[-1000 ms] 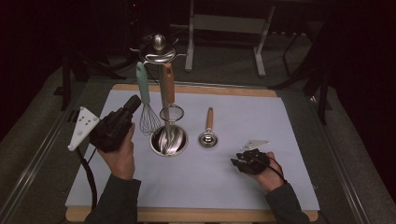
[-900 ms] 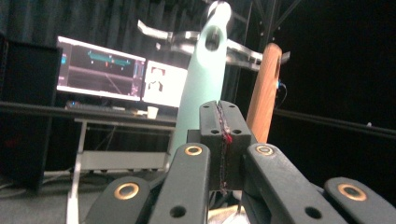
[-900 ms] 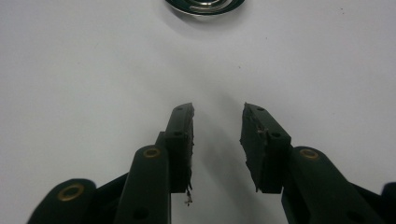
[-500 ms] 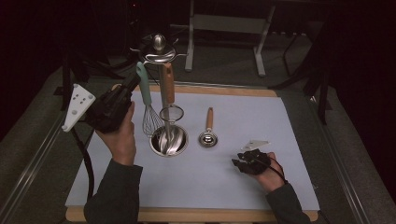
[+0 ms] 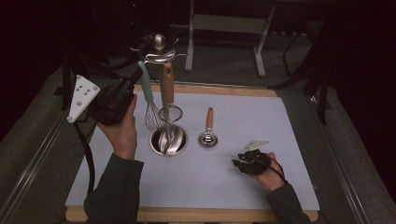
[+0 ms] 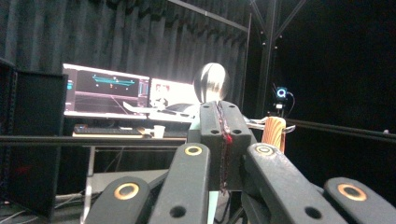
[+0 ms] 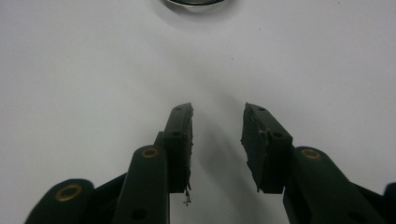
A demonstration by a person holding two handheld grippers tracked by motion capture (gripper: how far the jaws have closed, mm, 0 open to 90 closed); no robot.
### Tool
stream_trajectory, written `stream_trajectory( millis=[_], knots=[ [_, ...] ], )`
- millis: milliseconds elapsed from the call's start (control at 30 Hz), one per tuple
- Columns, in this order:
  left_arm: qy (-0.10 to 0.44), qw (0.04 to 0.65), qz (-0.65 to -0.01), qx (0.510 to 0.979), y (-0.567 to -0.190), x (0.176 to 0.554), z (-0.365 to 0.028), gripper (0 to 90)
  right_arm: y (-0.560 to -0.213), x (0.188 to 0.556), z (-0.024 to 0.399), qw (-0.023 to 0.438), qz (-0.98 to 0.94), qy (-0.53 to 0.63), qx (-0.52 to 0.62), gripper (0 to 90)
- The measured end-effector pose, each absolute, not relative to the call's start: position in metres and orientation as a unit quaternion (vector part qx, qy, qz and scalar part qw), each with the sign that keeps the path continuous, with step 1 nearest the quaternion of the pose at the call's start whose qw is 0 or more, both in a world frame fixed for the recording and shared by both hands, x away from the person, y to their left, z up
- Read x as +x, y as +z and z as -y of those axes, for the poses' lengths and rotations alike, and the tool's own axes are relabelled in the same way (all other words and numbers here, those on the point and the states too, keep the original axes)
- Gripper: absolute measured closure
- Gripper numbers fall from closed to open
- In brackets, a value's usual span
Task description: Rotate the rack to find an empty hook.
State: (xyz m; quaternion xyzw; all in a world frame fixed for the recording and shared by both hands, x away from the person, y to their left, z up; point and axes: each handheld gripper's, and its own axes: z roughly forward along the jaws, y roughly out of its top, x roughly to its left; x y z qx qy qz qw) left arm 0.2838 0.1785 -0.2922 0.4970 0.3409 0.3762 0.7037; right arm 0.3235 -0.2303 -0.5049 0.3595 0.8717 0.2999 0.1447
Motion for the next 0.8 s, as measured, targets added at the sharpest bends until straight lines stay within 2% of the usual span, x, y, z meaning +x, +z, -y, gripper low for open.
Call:
stream_trajectory(
  millis=[800],
  knots=[
    [0.387, 0.686, -0.365, 0.497, -0.287, 0.298, -0.194, 90.0, -0.505, 0.324, 0.234, 0.145, -0.870, 0.302, 0.363, 63.0]
  ],
)
